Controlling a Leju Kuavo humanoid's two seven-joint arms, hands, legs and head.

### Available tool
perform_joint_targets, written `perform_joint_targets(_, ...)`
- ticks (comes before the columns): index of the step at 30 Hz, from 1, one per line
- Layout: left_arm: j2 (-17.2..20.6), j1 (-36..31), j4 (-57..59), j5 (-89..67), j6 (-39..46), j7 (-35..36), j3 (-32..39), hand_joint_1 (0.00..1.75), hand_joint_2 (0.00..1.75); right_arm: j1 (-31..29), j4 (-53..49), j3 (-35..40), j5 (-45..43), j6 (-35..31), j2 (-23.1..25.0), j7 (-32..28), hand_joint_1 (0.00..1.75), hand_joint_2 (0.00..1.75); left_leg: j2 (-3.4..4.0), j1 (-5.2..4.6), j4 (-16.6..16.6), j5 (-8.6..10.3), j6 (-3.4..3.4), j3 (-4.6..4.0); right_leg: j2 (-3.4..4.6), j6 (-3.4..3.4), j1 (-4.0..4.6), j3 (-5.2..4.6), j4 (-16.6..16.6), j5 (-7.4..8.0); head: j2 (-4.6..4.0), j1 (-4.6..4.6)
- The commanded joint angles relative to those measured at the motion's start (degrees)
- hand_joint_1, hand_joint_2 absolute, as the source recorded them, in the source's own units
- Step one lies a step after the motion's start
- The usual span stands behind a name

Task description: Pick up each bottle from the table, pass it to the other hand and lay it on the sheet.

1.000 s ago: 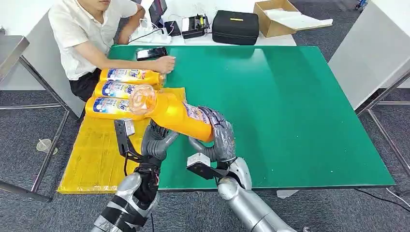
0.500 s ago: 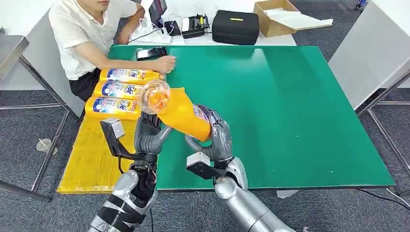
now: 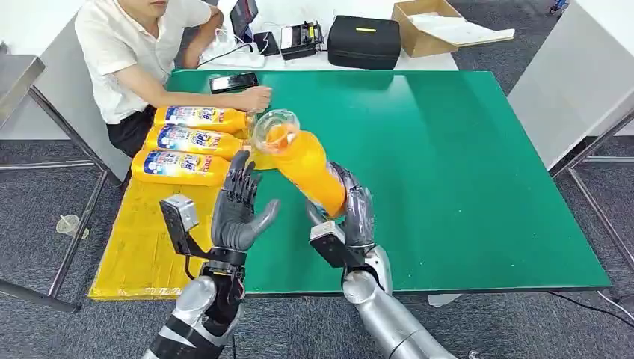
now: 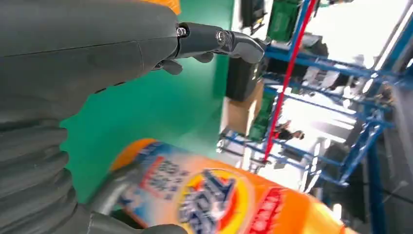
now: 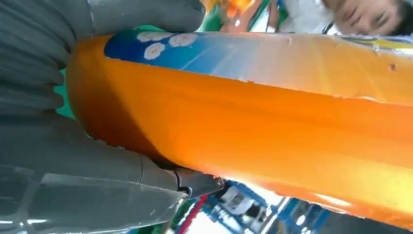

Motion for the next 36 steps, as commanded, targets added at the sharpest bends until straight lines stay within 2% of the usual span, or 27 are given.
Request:
perform_joint_targets(1,2.78,-1.26,5.44,-8.89,7.16,-0.67,-6.23,0.0,1.75,-0.03,0.61,-5.06,-1.0,1.57,-0.54,0.39,1.75,1.75,-0.02,0.02,-0.05,-0.05,-0.01,0.25,-0.1,-0.18,0.05,0.28,-0.07,-0.07,0.0,0.0)
perform_joint_targets(6,2.68,-1.01,6.07,-11.09,8.2,-1.16,-7.11,0.0,1.75,0.2,1.33,-5.23,-0.93,1.58,-0.5,0.47,1.75,1.75,0.0,0.0,-0.06,-0.03,-0.01,0.18,-0.06,-0.13,0.02,0.19,-0.06,-0.05,0.0,0.0)
perform_joint_targets(8,1.94,-0.76,6.48,-11.64,7.61,-0.9,-7.18,0.0,1.75,-0.41,3.15,-4.64,1.12,0.4,-0.34,0.52,1.75,1.75,0.1,0.08,0.01,-0.19,-0.02,0.44,-0.02,-0.3,0.13,0.47,-0.06,-0.16,0.0,0.0)
perform_joint_targets(12,1.42,-2.27,6.42,-9.58,5.91,-0.43,-5.88,0.0,1.75,-1.8,5.92,-2.22,5.11,-1.15,0.34,1.32,1.75,1.75,0.05,0.02,-0.03,-0.03,-0.01,0.13,-0.01,-0.12,0.04,0.13,-0.05,-0.02,0.0,0.0)
perform_joint_targets(17,1.41,-2.81,6.14,-9.49,5.85,-0.43,-5.43,0.0,1.75,-1.97,6.47,-1.68,5.92,-1.59,0.56,1.76,1.75,1.75,0.13,0.04,0.01,-0.1,-0.02,0.23,0.04,-0.2,0.08,0.23,-0.02,-0.06,0.0,0.0)
perform_joint_targets(21,0.91,-4.15,5.92,-6.9,4.18,0.46,-3.77,0.0,1.75,-3.3,9.27,1.58,10.1,-2.01,0.57,3.1,1.75,1.75,0.13,0.03,0.0,-0.06,-0.01,0.14,0.06,-0.14,0.05,0.14,-0.03,-0.02,0.0,0.0)
perform_joint_targets(23,0.84,-4.43,5.88,-6.78,4.08,0.57,-3.65,0.0,1.75,-3.31,9.46,1.67,10.24,-2.19,0.79,3.22,1.75,1.75,0.31,0.1,0.11,-0.24,-0.02,0.41,0.17,-0.32,0.17,0.41,0.02,-0.13,0.0,0.0)
perform_joint_targets(24,0.84,-4.43,5.88,-6.78,4.08,0.57,-3.65,0.0,1.75,-3.31,9.46,1.67,10.24,-2.19,0.79,3.22,1.75,1.75,0.13,0.03,0.01,-0.06,-0.01,0.13,0.06,-0.15,0.06,0.13,-0.01,-0.02,0.0,0.0)
perform_joint_targets(27,0.72,-4.58,6.07,-6.22,3.5,0.68,-3.61,0.0,1.75,-3.87,10.23,2.51,10.98,-2.08,0.66,3.38,1.75,1.75,0.07,0.02,-0.02,-0.05,-0.01,0.16,0.01,-0.15,0.05,0.16,-0.03,-0.03,0.0,0.0)
perform_joint_targets(28,0.65,-4.88,6.01,-6.17,3.44,0.7,-3.56,0.0,1.75,-3.91,10.45,2.71,11.05,-2.0,0.83,3.47,1.75,1.75,0.21,0.1,0.08,-0.24,-0.03,0.48,0.07,-0.36,0.17,0.5,0.0,-0.17,0.0,0.0)
perform_joint_targets(30,0.5,-5.54,5.62,-6.02,3.15,0.69,-3.49,0.0,1.75,-4.46,11.81,3.67,11.71,-1.92,1.27,3.84,1.75,1.75,0.14,0.04,0.01,-0.08,-0.01,0.17,0.06,-0.17,0.08,0.17,-0.02,-0.04,0.0,0.0)
perform_joint_targets(36,0.2,-6.26,4.77,-5.87,2.9,0.74,-3.38,0.0,1.75,-4.63,13.62,5.31,13.01,-2.37,2.18,3.99,1.75,1.75,0.12,0.03,0.01,-0.07,-0.01,0.16,0.05,-0.16,0.06,0.15,0.0,-0.04,0.0,-0.02)
